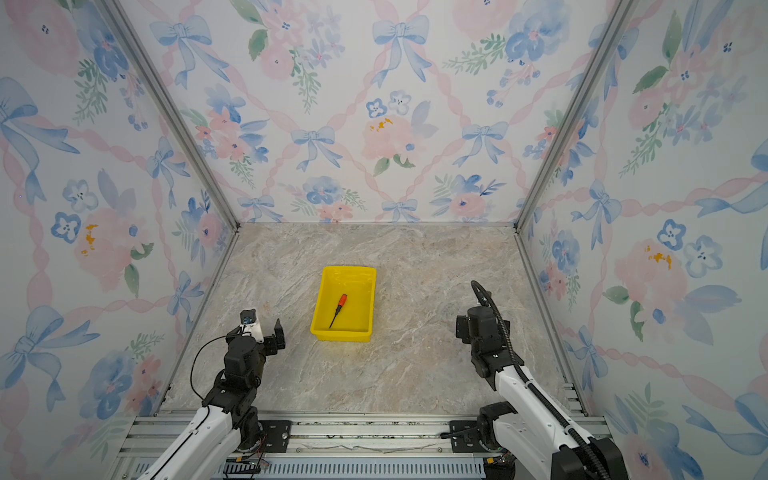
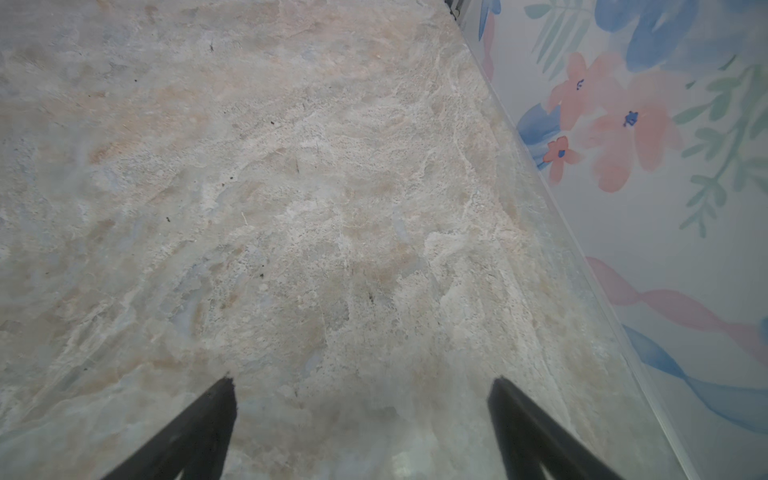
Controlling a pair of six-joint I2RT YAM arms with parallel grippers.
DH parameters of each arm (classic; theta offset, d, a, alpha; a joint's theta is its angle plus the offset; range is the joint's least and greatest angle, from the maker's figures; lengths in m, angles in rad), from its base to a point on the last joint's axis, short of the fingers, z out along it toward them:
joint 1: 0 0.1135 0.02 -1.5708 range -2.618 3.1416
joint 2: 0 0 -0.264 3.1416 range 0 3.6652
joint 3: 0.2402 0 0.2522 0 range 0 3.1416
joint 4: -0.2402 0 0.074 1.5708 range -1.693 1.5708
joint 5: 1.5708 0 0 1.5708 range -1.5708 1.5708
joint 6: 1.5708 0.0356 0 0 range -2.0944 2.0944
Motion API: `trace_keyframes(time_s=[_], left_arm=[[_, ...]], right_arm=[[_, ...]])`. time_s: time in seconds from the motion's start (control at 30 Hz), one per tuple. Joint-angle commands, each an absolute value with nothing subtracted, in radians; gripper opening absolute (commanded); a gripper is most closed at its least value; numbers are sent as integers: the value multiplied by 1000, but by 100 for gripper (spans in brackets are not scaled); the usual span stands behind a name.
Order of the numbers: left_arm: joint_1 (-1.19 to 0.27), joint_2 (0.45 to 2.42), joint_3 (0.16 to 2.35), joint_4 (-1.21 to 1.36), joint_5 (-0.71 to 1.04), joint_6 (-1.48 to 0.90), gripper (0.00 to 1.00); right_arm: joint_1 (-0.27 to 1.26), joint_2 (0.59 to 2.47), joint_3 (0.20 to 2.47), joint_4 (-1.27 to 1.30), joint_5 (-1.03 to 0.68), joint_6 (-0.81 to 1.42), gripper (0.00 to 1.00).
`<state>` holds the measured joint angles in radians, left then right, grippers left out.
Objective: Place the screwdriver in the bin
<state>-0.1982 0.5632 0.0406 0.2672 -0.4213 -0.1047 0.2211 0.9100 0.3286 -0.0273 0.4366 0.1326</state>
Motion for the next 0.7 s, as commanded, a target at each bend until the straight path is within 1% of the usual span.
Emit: trace_keyframes(time_s=[0.0,0.13,0.37,0.47,0.63,0.67], left_arm=[[-175,603,41,402,-378,-91,97],[-157,677,36,496,-324,-65,98],[-108,819,59,614,-253,-55,97],[-97,913,79,676,-225,-49,97],[-88,1039,125,741,-182,-47,97],[-84,1058,130,755,-166,-45,97]], right_arm=[[191,906,280,205,371,96,97],[142,1016,304,321,311,79,97],[133,1255,383,537,251,56,97],[131,1347,452,535,256,58,97],[124,1390,475,568,274,36,97],[111,1395,471,587,256,27,97]])
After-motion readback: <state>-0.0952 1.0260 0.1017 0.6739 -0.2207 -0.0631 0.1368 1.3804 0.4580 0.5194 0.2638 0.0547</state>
